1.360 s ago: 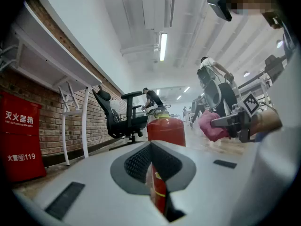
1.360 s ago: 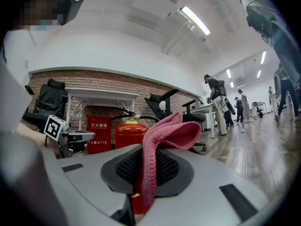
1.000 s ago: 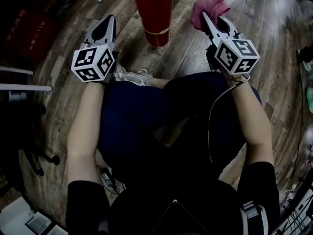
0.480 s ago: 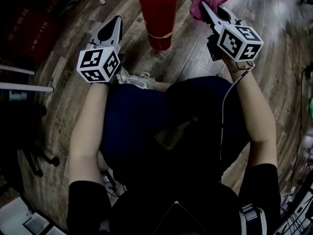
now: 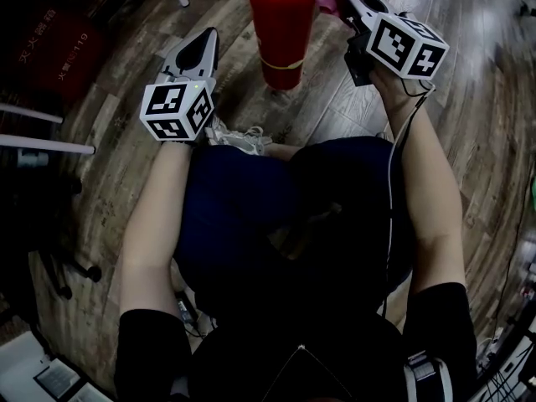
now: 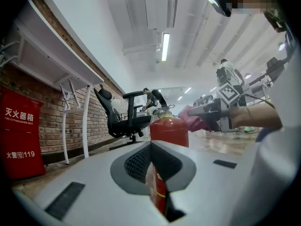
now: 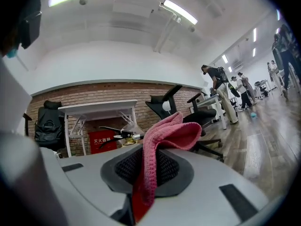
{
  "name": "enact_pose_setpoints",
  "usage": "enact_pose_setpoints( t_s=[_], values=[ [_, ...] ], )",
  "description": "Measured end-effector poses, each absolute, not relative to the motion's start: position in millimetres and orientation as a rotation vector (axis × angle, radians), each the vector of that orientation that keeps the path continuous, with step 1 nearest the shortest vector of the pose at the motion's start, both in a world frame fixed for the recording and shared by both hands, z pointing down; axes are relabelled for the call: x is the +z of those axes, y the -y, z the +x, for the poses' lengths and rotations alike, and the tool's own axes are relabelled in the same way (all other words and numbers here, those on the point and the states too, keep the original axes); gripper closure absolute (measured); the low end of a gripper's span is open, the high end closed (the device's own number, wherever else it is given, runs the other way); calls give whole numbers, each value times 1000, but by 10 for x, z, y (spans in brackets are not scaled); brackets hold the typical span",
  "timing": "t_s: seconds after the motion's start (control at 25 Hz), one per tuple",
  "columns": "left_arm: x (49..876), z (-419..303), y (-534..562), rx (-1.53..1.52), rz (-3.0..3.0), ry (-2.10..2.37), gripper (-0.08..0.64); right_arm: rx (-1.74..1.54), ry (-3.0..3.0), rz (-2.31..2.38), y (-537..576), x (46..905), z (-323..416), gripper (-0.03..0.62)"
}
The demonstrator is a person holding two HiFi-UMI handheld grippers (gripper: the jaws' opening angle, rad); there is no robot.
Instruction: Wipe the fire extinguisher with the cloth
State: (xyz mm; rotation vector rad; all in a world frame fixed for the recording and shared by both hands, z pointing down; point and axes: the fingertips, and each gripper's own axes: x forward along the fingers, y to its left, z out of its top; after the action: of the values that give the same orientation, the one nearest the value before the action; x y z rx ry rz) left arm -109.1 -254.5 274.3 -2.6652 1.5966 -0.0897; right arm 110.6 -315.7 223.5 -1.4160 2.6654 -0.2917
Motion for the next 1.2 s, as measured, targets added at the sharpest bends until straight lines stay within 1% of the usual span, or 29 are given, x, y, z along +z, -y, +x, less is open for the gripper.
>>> enact_pose_setpoints(
  t_s=[0.44,1.2],
  values=[
    [2765,-1070,2561,-94,-2678,-1579,546,-294,-2685,-1420,3297,2420,1019,531],
    [2762,-1096,2592,-77,-2692,-1572,546,-425,-2712,-1449,3387,2985,1049,531]
  ],
)
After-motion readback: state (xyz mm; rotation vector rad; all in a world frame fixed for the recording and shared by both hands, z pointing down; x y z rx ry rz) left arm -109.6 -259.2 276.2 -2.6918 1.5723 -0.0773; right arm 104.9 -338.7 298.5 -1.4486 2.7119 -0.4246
